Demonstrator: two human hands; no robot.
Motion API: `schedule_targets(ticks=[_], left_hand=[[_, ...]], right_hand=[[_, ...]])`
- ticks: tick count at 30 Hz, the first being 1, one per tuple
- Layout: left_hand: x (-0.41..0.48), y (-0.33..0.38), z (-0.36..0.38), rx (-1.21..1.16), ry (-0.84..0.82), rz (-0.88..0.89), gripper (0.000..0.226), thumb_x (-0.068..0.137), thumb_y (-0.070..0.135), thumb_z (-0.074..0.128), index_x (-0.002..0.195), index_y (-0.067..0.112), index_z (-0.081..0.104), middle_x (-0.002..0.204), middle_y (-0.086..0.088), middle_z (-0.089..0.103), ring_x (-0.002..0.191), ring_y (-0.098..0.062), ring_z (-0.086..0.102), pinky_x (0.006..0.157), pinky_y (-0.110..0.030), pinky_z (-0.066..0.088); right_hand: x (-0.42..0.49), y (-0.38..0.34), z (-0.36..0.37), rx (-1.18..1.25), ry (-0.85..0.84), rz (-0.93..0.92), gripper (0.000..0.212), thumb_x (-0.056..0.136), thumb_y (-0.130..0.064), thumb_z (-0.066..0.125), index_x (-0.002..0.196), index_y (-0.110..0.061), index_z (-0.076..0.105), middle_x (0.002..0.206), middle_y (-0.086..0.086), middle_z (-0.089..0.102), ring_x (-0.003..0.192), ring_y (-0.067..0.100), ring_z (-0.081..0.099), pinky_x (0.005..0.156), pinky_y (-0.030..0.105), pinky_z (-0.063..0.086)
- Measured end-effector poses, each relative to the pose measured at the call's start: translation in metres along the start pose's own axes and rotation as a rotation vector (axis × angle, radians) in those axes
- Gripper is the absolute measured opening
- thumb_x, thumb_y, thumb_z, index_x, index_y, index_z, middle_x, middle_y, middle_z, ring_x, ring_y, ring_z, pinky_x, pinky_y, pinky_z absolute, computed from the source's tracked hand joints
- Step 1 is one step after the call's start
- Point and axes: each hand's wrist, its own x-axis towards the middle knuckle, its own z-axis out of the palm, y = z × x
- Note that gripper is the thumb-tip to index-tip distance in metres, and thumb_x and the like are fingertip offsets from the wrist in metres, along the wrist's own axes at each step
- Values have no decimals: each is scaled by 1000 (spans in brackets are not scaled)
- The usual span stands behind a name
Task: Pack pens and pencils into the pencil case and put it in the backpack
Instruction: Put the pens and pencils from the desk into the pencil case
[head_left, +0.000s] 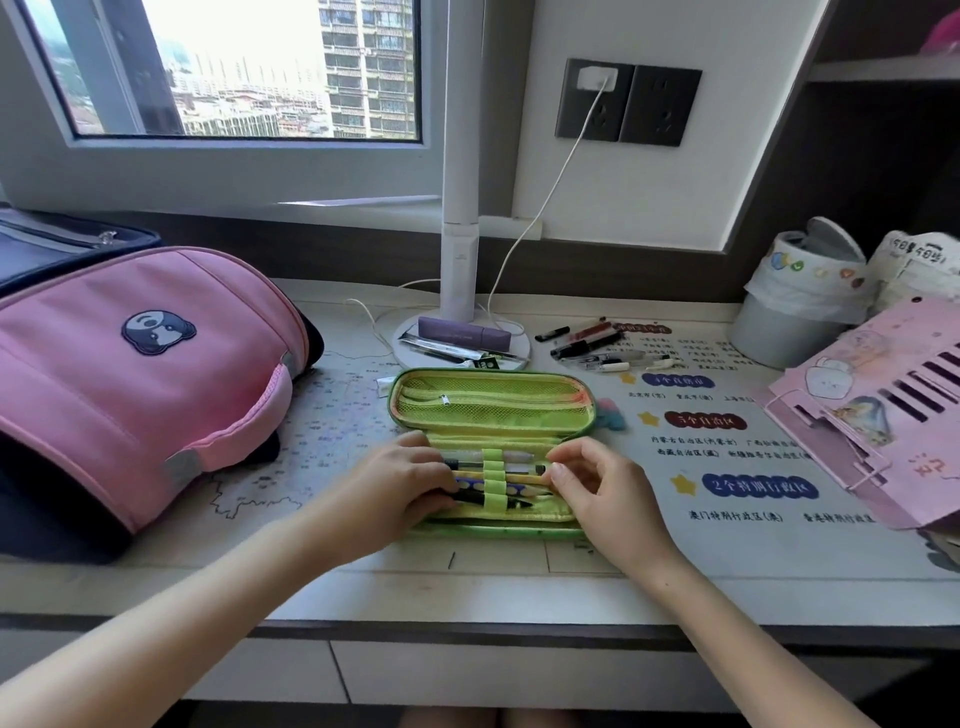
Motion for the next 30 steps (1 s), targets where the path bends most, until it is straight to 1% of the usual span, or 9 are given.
schedule_targets(ticks=[5,9,11,15,20,22,25,27,30], left_hand=[[13,5,4,-38,1,-70,8,71,33,73,71,25,73,71,8,55,73,-5,42,63,-16,36],[22,-4,-9,-117,8,-236,31,71,56,63,79,28,73,77,13,51,76,-7,48,65,-12,33],[31,-17,-18,-164,75,-381,25,78,47,63,81,24,72,79,14,52,76,-4,50,64,-14,34],[54,-48,-25,-178,264,-653,14,85,26,62,82,14,70,83,3,57,77,-12,56,63,-14,36],[72,-78,-10,-247,246,-838,9,85,22,59,83,19,67,93,-4,68,84,-19,63,78,-35,51],[73,-84,-2,-266,244,-868,9,85,20,60,86,18,69,94,-4,69,82,-20,64,77,-37,53],[68,-89,9,-311,320,-919,11,82,14,61,83,18,71,85,-1,71,80,-19,64,74,-34,52],[63,-89,14,-337,348,-930,11,78,12,63,81,18,71,83,-2,70,79,-19,62,72,-30,48],[62,-87,21,-283,269,-900,15,75,10,64,83,21,70,90,-1,61,83,-13,51,72,-22,33]], right_hand=[[3,-9,-7,-1,-72,1,10,88,-15,61,84,-21,68,76,-3,70,72,9,64,64,25,54],[26,-21,-22,-62,-64,-38,10,89,-16,60,88,-17,69,78,-5,69,73,8,63,66,23,53],[50,-28,-23,-184,-18,-81,13,90,-18,57,92,-14,70,82,-3,69,74,9,62,65,20,50],[124,-26,0,-466,21,-103,22,91,-22,52,104,-13,68,100,5,71,91,22,64,77,35,52],[200,-17,40,-640,-109,-21,37,90,-28,55,126,-20,56,125,7,62,115,29,54,92,36,44],[207,-23,46,-677,-110,-8,32,90,-29,56,121,-22,59,122,5,63,114,29,54,90,35,43],[190,-35,48,-604,-75,-56,18,85,-33,61,90,-19,70,94,2,70,94,23,61,72,30,45],[165,-46,56,-587,-223,-58,30,81,-45,63,77,-16,69,79,-1,70,78,17,64,66,29,50],[143,-52,78,-737,-377,-34,42,79,-55,62,80,-13,65,84,2,67,81,19,62,69,34,53]])
